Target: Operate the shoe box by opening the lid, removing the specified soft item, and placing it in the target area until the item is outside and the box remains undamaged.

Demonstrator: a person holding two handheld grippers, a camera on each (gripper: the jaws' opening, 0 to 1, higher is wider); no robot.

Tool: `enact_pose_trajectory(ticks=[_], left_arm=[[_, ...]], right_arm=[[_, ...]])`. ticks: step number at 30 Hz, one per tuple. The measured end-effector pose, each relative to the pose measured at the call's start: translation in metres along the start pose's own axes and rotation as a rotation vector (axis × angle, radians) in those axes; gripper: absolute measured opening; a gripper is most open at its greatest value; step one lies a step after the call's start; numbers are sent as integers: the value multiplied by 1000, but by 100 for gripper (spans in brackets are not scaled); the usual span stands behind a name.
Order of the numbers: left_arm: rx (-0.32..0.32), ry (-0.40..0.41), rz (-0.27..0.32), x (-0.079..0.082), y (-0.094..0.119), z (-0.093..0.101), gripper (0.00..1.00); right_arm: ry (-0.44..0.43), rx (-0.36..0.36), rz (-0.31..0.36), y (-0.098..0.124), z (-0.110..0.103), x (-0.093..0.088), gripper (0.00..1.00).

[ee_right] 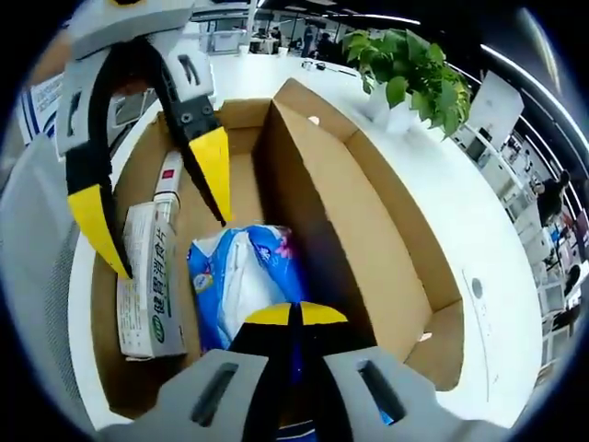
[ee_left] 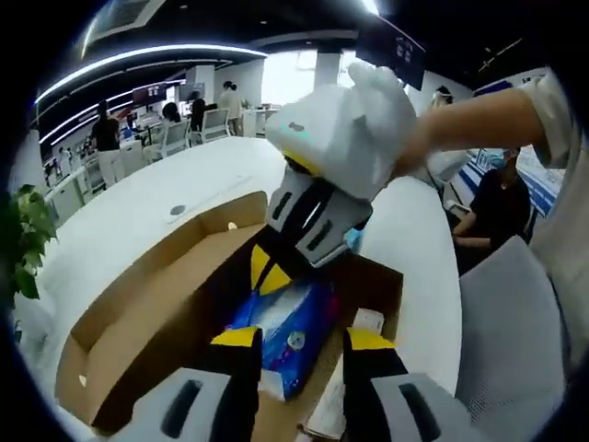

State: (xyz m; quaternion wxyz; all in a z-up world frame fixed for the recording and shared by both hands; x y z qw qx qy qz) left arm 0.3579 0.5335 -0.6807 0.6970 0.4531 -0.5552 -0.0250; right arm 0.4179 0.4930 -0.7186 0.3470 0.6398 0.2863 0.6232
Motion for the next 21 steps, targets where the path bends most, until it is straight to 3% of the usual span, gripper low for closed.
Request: enact_pose_trajectory(ticks=[11, 16, 21], left_arm=[[-49, -94, -20, 2, -25, 8, 27], [-64, -196, -45, -2, -34, 10, 19], [-55, -245, -52, -4, -39, 9, 11]], right_arm=[[-13, -2, 3, 1, 0, 0, 0], [-23, -5, 10, 2, 0, 0, 0], [-31, -7, 17, 3, -1, 1, 0]])
Point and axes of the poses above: the point that each gripper's makers call its tool centre point, and the gripper's own axes: y roughly backward along the fingers, z roughly to its right, x roughly out of its top, the point moved 3 cm from there along y, roughly backward along the fingers, and after that the axes turned 11 degrees about x, right-handed, at the moved point
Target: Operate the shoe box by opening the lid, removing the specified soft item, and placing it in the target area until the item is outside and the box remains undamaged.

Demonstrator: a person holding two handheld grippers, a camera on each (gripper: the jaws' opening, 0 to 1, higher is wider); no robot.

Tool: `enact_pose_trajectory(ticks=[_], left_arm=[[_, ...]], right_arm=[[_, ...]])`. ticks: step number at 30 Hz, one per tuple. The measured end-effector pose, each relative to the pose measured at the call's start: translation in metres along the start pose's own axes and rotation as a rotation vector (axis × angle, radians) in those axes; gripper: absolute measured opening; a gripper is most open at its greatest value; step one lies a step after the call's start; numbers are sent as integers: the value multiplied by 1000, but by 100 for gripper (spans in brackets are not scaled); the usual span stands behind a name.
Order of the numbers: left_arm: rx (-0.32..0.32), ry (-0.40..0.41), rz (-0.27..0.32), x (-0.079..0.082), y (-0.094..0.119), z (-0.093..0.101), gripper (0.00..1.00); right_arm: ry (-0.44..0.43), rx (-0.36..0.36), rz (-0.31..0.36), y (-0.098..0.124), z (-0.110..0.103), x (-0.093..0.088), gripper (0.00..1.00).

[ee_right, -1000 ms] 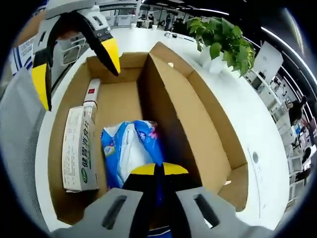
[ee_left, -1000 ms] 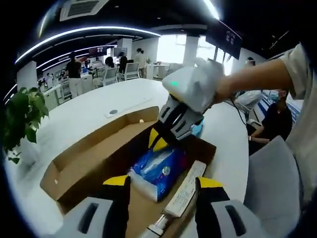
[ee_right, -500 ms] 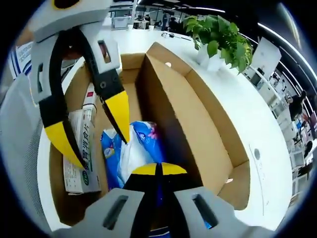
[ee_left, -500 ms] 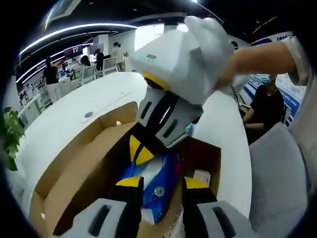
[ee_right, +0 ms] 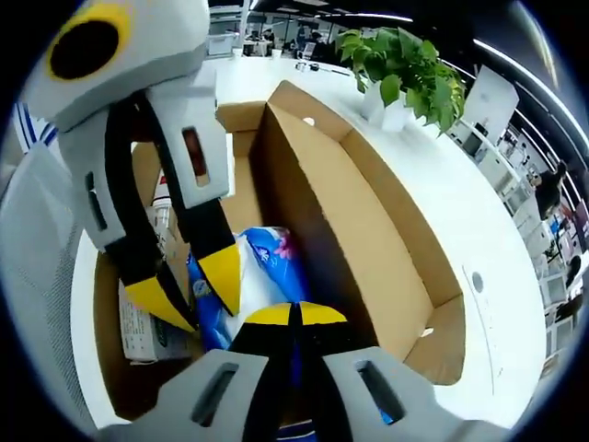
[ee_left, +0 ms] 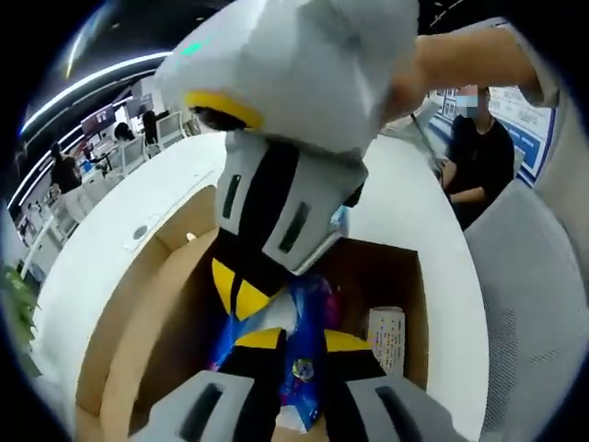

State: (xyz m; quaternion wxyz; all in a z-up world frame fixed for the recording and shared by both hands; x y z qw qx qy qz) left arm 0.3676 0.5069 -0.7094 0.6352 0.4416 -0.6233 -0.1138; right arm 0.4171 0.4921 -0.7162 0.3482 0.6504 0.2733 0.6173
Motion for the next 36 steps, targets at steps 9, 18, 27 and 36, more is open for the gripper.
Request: enact_pose_trajectory(ticks=[9, 18, 27, 36], left_arm=[[11, -19, -4, -1, 3, -2, 2], [43, -20, 13, 6, 19, -1, 0], [69, 30, 34, 16, 41, -2, 0], [74, 82, 54, 35, 67, -3, 0]], right_arm=[[1, -13, 19, 9, 0, 5, 0], [-7, -21, 59, 26, -5, 17, 0], [15, -19, 94, 44, -15, 35, 0], [27, -20, 118, 68, -20, 50, 0]])
Point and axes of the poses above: the point that each gripper's makers call its tool centre point, and the gripper's own axes: y roughly backward along the fingers, z roughly to its right, x roughly out of its top, the point moved 3 cm from there along y, roughly backward along the fingers, and after that the axes turned 11 degrees about x, right-handed, at the moved point
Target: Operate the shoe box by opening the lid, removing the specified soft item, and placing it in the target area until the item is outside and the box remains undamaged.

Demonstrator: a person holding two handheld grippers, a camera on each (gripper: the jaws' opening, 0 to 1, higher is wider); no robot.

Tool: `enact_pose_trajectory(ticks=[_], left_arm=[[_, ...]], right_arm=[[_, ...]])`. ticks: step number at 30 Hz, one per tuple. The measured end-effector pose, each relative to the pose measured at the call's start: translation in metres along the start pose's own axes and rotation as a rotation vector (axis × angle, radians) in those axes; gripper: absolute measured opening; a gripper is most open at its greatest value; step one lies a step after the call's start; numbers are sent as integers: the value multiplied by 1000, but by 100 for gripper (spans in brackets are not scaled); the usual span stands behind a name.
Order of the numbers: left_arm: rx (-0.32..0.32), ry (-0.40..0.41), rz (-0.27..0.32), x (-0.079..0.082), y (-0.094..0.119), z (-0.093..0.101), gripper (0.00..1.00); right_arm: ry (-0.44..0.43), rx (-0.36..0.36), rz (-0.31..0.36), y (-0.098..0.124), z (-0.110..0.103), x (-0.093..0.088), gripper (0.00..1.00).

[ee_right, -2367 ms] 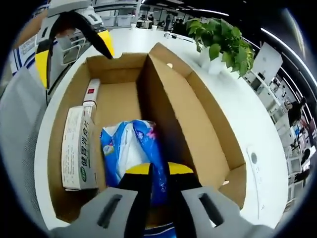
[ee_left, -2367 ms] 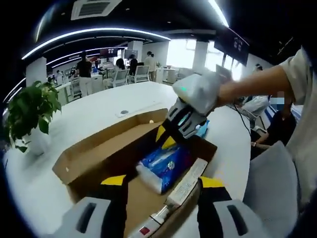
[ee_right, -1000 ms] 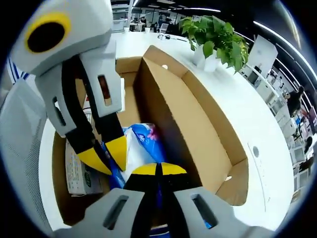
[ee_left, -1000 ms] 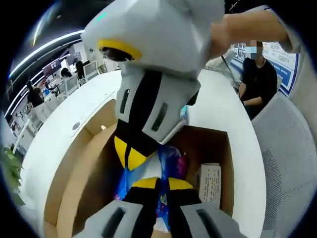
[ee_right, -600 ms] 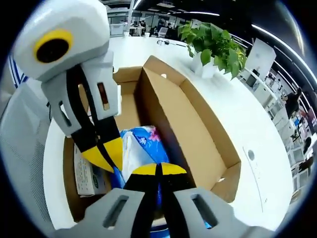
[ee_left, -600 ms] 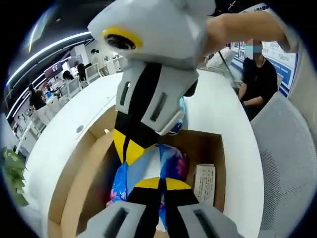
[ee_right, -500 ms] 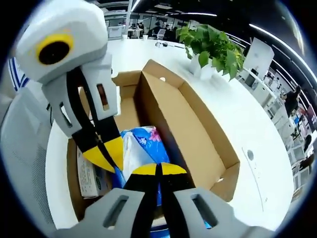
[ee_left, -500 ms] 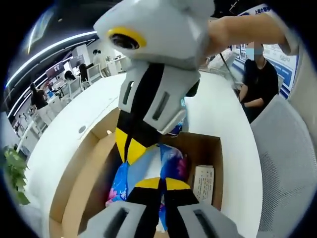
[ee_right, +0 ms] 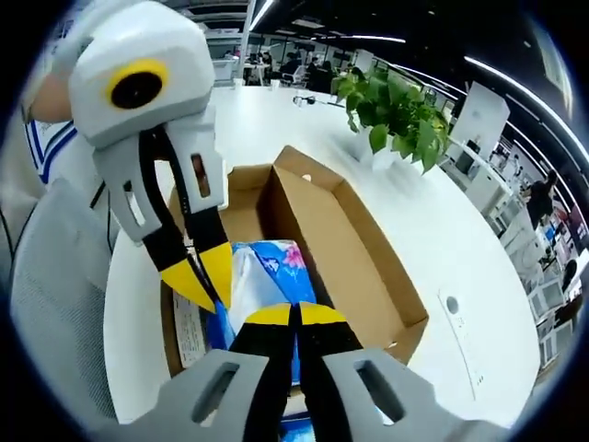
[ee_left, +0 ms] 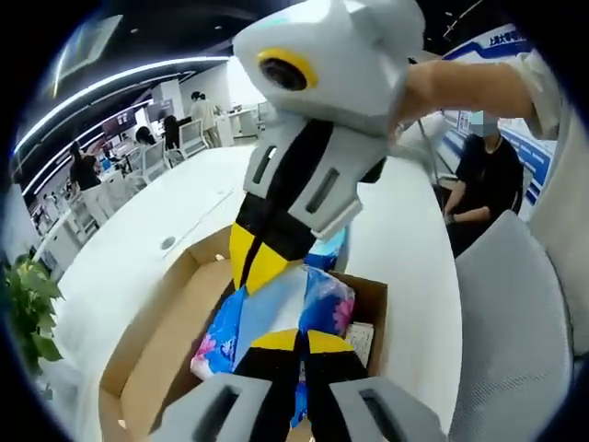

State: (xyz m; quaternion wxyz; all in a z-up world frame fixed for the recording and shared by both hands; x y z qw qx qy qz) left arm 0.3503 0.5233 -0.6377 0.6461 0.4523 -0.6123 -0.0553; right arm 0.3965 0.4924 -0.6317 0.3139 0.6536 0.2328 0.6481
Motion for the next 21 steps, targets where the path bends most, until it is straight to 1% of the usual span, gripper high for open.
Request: enact_pose_trajectory(ticks=[4, 8, 11, 13, 15, 17, 21], left_arm=[[-7, 12, 8, 15, 9, 2, 0], [-7, 9, 21, 31, 16, 3, 0], [-12, 17, 28, 43, 21, 4, 0], [-17, 20, 32, 52, 22, 6, 0], [-20, 16, 35, 58, 23, 7, 0], [-33, 10, 46, 69, 24, 10, 0], [-55, -5, 53, 81, 22, 17, 0]], right_arm=[[6, -5, 26, 15, 0, 12, 0], [26, -8, 34, 28, 0, 19, 0], [21, -12, 60, 42, 1, 25, 0], [23, -19, 64, 49, 2, 26, 0], [33, -47, 67, 58, 4, 26, 0], [35, -55, 71, 65, 3, 26, 0], [44, -78, 72, 80, 2, 24, 0]])
Point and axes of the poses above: the point that each gripper's makers call its tool centre point, and the gripper's own axes: y roughly backward along the fingers, z roughly to its right, x roughly out of its top, the point moved 3 cm from there along y, roughly backward along the fingers, and after that the axes turned 11 degrees about x, right-handed, at the moved point
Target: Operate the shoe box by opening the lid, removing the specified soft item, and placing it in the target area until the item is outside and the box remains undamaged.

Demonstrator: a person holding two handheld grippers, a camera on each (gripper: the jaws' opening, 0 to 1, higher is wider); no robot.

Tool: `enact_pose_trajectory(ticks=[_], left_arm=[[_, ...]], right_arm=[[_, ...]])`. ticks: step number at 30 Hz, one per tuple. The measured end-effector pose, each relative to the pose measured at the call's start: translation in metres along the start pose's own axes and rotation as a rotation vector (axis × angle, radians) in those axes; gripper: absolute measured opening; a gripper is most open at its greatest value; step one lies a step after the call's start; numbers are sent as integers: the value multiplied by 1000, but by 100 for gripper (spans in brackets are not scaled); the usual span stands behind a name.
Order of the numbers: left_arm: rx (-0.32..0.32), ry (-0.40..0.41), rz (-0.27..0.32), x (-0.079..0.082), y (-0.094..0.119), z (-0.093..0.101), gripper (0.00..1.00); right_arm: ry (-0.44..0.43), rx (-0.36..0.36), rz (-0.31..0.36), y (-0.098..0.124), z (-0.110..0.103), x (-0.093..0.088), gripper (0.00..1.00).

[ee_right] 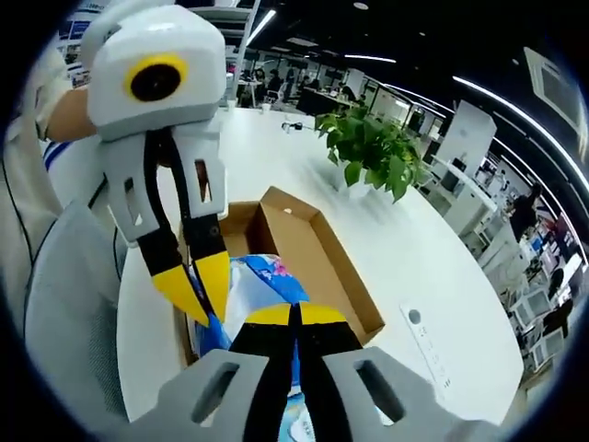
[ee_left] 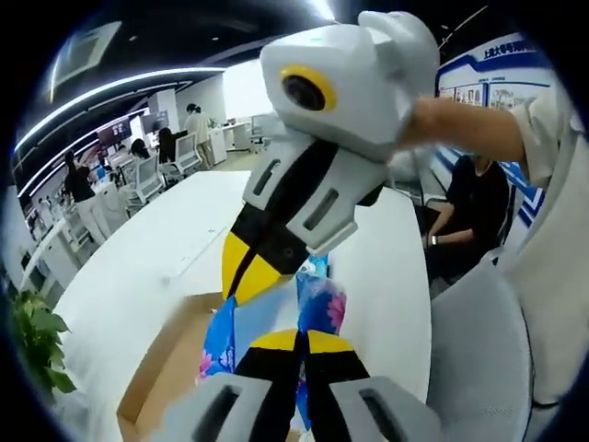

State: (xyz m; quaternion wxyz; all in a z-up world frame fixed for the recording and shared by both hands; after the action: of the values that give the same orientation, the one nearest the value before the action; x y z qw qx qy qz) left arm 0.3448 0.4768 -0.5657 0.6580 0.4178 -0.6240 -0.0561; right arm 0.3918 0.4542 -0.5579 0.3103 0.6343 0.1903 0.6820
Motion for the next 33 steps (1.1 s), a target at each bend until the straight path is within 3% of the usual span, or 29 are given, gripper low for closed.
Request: enact_pose_trajectory(ticks=[13, 33], left_arm=[[-70, -55, 32, 33, -19, 22, 0], [-176, -101, 35, 68, -77, 52, 0]], right_arm=[[-36, -38, -11, 41, 6, -24, 0], [-118, -73, -46, 84, 21, -82, 0]])
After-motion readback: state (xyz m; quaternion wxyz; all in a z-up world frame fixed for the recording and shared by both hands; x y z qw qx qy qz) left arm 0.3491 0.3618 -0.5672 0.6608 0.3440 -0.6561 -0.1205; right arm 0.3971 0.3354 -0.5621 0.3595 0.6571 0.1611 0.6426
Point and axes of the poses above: the point that each gripper's makers call its tool centre point, and the gripper's own axes: y roughly backward along the fingers, z roughly to its right, x roughly out of its top, the point moved 3 cm from there along y, roughly backward along the fingers, and after that the axes turned 11 degrees about x, right-handed, at the moved point
